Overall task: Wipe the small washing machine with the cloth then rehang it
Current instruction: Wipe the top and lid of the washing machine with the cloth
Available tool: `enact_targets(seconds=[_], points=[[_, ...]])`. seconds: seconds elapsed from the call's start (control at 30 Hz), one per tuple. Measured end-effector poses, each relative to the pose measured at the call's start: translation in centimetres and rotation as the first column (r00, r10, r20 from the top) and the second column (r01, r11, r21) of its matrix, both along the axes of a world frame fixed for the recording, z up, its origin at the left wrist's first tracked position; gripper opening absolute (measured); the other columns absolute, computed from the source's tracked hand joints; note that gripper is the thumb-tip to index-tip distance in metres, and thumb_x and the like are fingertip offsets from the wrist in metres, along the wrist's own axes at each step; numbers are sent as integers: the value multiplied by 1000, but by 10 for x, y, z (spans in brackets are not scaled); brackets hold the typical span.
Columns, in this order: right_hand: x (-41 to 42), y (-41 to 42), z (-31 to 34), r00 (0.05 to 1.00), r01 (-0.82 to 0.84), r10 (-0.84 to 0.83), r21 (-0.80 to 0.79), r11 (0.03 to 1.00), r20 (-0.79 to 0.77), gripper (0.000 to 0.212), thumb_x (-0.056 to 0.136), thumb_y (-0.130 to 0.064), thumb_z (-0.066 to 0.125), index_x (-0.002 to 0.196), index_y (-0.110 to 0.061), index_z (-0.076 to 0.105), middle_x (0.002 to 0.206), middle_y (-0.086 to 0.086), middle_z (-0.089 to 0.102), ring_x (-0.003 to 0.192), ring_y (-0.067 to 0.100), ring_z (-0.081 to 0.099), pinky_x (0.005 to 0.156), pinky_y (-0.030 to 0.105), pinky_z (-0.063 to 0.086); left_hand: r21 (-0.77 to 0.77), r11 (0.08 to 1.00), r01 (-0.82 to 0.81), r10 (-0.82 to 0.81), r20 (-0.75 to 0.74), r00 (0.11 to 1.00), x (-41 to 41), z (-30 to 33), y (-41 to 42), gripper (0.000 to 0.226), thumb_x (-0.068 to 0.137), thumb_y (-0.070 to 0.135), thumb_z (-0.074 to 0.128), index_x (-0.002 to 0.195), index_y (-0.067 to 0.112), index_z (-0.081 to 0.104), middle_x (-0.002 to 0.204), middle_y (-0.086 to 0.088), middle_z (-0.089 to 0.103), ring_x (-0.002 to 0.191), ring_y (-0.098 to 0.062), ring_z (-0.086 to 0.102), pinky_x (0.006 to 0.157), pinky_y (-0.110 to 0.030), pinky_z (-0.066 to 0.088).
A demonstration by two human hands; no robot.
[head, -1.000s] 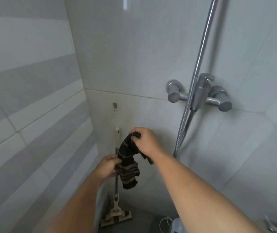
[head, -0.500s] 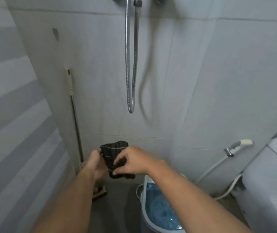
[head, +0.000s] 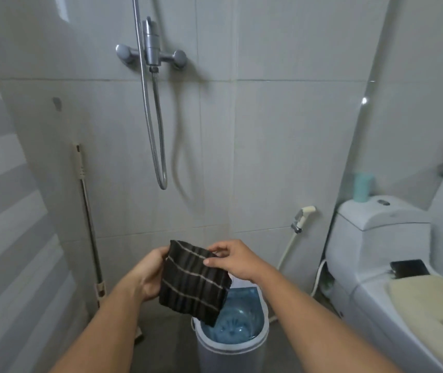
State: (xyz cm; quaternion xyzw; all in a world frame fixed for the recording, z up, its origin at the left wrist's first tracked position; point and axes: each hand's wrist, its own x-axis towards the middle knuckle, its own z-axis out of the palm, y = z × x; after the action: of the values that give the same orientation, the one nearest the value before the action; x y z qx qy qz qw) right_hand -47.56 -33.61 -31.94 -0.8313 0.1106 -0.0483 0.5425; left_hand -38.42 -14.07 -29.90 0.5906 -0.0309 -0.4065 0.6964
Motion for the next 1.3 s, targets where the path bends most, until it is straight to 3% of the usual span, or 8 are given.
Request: enact_targets(seconds=[0.17,0.33,0.47,0.67,0.9,0.97,1.07,1.3], points=[[-19,-11,13,995,79,-90,234,969,34,24,90,-14,76,114,-16,72,107,17,77,101,33,74,96,47,58,-40,994,103,-101,46,994,-23,0,-4,44,91,42,54,125,14,58,115,-17,71,110,-37,64,96,-51,48],[-28,-19,20,994,109,-110,87,990,17,26,92,-26,74,118,-25,74,108,4,77,97,16,74,94,32,58,-24,992,123,-114,228,967,-34,2,-16,85,77,-3,69,144,36,34,123,-19,63,106,-37,66,87,-48,55],[-38,-26,23,995,17,-15,15,1000,-100,79,56,-53,96,126,-29,70,115,-8,75,101,8,73,94,29,57,-73,993,96,-75,259,963,-33,15,-28,75,80,-8,65,140,31,43,120,-25,64,99,-38,70,79,-44,58],[-42,-36,17,994,31,-26,42,999,-102,27,78,-32,85,103,-22,80,92,9,80,79,20,76,72,35,59,52,983,178,-184,400,898,-31,18,-30,65,79,0,70,134,28,49,113,-21,67,103,-33,68,81,-42,59],[-44,-37,-1,982,181,-174,98,979,-78,15,84,-28,80,88,-13,80,81,5,80,76,18,77,73,29,59,426,819,-384,-136,795,592,-40,0,-51,40,69,36,80,97,23,54,86,3,60,72,-12,60,58,-29,47],[-43,-32,-6,978,208,-209,138,968,-4,6,86,-21,79,90,-17,79,77,-1,79,72,13,75,70,25,56,395,842,-368,-54,740,670,-45,-1,-60,22,76,31,75,84,17,60,79,-4,68,67,-17,65,61,-41,57],[-42,-21,-11,973,193,-214,199,961,89,19,86,-21,80,105,-21,79,89,-1,81,85,16,77,82,29,60,175,968,-180,109,353,929,-56,-2,-70,14,91,19,61,96,6,64,93,-17,71,79,-27,71,74,-45,61],[-38,-6,-27,936,273,-303,173,946,180,25,98,-34,66,122,-33,72,106,-1,77,96,8,74,89,22,56,-79,986,-150,159,126,979,-66,-10,-73,19,93,10,55,109,4,64,85,-10,78,80,-25,75,64,-33,58]])
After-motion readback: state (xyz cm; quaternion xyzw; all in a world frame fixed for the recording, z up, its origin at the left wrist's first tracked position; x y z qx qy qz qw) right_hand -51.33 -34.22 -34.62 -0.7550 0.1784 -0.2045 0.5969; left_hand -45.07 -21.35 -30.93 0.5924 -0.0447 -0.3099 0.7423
